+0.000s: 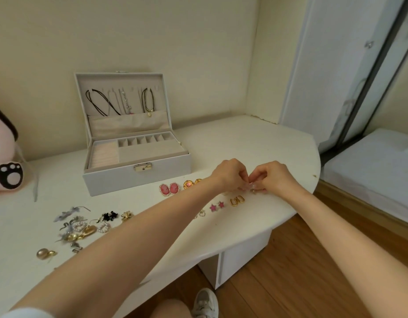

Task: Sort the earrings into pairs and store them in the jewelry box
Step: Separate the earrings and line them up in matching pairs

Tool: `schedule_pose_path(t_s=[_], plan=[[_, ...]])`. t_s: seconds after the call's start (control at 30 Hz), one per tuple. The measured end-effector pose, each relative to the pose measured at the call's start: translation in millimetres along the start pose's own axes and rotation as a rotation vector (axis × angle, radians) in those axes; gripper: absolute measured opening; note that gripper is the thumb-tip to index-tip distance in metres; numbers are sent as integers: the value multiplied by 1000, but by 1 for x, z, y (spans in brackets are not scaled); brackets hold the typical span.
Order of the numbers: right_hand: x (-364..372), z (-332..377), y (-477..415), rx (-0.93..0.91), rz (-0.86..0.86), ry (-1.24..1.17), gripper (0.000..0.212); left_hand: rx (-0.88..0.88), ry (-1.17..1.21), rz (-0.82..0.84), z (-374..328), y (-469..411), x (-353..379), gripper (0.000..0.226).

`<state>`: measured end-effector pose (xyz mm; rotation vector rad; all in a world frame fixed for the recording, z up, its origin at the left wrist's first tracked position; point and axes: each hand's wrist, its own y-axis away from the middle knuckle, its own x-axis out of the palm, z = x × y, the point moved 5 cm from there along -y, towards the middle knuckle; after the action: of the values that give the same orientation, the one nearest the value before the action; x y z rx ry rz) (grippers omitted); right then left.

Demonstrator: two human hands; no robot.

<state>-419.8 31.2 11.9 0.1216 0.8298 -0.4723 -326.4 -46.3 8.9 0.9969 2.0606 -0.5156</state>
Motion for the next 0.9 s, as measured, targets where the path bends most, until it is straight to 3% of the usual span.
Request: schedule_pose_path(t_s=[0.77,0.9], plan=[[9,-3,-10,-20,-90,-132,29,-12,-169,-133,9,-3,1,20],[6,-1,-8,-46,-116,-119,26,31,-194,-163,9,3,-10,14]])
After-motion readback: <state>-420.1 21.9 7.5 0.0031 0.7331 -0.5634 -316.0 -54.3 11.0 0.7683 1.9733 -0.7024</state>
